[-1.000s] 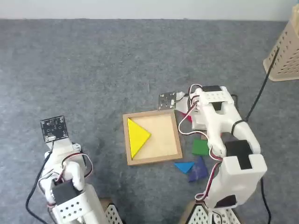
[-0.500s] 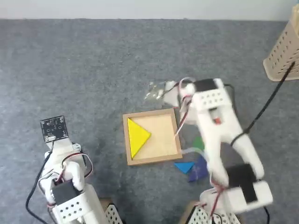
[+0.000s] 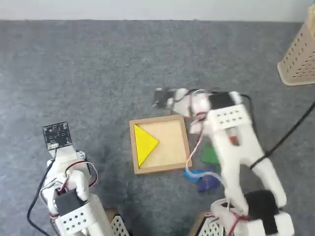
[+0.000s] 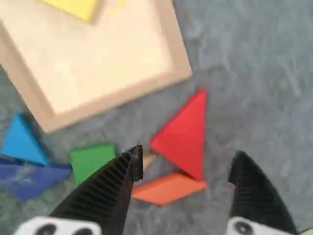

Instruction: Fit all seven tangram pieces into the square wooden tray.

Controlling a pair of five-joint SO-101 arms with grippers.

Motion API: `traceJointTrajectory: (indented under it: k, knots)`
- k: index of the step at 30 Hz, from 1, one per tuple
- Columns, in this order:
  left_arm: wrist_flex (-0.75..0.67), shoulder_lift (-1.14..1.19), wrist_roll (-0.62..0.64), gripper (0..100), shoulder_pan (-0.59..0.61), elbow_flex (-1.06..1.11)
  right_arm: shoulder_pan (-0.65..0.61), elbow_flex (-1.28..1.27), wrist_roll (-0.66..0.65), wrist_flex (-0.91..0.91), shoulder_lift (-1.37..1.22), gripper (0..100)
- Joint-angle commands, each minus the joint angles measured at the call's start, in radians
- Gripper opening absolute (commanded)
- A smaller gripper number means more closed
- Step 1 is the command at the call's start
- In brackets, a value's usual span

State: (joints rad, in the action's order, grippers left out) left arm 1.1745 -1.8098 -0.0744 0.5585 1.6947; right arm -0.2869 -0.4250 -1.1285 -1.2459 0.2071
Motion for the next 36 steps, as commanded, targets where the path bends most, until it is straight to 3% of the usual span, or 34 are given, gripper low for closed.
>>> traceJointTrajectory:
  k: [1, 17, 19, 26, 36]
  knots:
    - [0.006, -0.008, 0.015, 1, -0.003, -0.008, 0.087, 0.009, -0.098, 0.025, -0.097, 40.2]
    - [0.006, -0.008, 0.015, 1, -0.003, -0.008, 0.094, 0.011, -0.112, 0.237, -0.395, 40.0]
    - [0.006, -0.008, 0.015, 1, -0.003, -0.008, 0.093, 0.011, -0.112, 0.237, -0.409, 36.3]
    - [0.006, -0.008, 0.015, 1, -0.003, -0.008, 0.094, 0.011, -0.107, 0.237, -0.417, 8.6]
    - [0.006, -0.008, 0.015, 1, -0.003, -0.008, 0.088, 0.083, -0.025, 0.18, -0.409, 8.0]
